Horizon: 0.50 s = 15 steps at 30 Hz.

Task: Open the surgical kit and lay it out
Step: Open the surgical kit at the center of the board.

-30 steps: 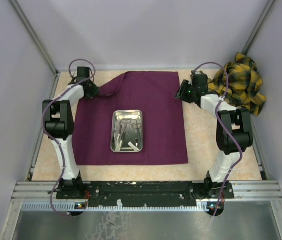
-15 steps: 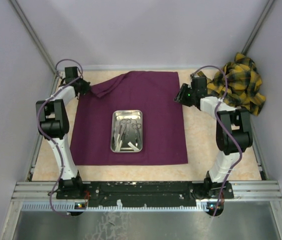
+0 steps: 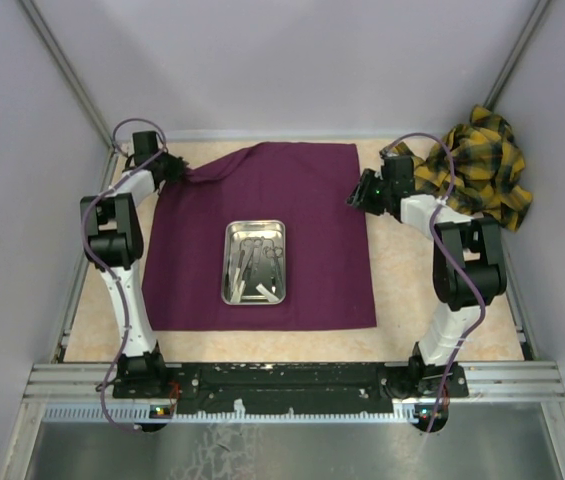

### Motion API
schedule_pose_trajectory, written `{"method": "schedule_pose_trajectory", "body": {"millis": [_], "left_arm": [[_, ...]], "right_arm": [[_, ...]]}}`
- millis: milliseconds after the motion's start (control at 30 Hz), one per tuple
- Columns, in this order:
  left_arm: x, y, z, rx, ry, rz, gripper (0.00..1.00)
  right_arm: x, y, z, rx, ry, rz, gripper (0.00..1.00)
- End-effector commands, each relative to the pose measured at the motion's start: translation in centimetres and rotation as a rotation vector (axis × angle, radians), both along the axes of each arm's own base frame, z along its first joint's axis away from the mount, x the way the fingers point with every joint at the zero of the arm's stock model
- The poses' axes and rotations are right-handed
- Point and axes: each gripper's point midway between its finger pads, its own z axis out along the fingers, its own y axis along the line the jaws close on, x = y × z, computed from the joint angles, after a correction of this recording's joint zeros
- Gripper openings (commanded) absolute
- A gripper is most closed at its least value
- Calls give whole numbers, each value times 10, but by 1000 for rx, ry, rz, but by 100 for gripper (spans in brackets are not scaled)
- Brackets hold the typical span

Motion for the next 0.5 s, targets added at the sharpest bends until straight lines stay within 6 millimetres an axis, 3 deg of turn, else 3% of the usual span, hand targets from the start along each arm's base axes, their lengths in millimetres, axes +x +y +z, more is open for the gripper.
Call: {"method": "schedule_pose_trajectory", "body": {"millis": [0,200,467], "left_arm": [[23,2,16,-43,-79,13,30],[36,6,15,-67,-95,36,42],[48,24,19,-67,-145,92,43]], "right_arm": [[4,12,22,18,-81,44,40],[4,13,17,24,-70,52,40],[6,16,13,25,-60,63,40]]}}
